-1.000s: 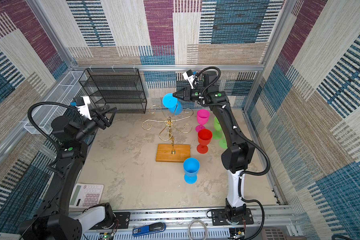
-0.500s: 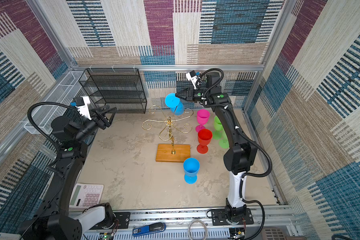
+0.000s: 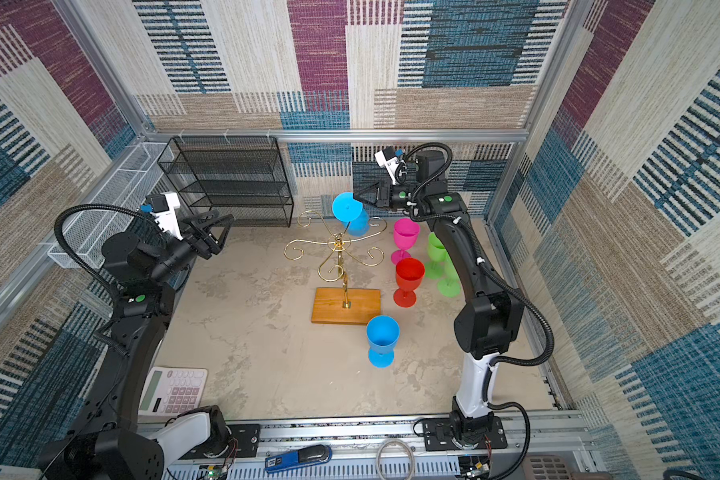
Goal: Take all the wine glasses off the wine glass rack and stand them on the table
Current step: 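Lift the blue glass by its base off the rack with the right gripper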
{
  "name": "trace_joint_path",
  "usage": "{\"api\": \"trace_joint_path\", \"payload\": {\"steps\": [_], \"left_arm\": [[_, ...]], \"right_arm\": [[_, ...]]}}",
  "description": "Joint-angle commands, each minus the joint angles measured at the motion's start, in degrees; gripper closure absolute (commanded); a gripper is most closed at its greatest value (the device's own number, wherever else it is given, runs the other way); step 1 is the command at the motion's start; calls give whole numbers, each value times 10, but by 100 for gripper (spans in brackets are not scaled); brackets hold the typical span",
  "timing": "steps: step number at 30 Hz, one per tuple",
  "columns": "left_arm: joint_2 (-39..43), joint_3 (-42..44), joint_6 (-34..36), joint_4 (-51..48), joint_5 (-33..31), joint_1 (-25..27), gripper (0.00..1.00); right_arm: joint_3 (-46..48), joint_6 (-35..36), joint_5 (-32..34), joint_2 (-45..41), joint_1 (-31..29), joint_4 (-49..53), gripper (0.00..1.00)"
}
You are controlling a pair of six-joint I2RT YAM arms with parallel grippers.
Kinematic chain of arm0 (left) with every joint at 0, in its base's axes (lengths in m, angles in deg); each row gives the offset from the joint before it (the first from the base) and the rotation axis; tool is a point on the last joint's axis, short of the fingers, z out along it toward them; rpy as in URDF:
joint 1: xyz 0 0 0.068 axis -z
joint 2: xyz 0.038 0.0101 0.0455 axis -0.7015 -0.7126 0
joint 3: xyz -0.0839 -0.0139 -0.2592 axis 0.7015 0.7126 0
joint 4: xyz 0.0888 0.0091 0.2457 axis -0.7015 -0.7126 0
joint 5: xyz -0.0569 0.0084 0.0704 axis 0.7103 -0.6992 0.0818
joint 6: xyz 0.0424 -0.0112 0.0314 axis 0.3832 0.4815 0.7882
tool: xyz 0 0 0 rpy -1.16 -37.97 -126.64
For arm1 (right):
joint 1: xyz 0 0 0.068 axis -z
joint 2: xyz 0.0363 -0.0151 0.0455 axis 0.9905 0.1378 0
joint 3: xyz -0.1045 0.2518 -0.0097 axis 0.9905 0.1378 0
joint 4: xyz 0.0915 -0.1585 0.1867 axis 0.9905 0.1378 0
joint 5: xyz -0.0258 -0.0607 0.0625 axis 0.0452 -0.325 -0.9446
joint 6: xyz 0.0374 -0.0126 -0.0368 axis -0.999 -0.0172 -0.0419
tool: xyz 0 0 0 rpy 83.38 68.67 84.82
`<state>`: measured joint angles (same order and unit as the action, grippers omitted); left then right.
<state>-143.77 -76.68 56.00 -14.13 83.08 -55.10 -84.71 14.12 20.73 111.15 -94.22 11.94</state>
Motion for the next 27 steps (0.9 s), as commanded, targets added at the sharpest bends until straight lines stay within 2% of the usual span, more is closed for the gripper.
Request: {"api": "trace_joint_path", "payload": {"steps": [1, 21, 27], "left_arm": [[3, 1, -5, 23, 4, -1, 25], [4, 2, -7, 26, 2, -3, 25], [5, 2, -9, 29, 1, -2, 25]], "right_arm": [[12, -4, -12, -13, -1, -33, 100], [14, -8, -10, -18, -40, -43, 100], [-19, -15, -10, 4, -50, -46, 100]]}}
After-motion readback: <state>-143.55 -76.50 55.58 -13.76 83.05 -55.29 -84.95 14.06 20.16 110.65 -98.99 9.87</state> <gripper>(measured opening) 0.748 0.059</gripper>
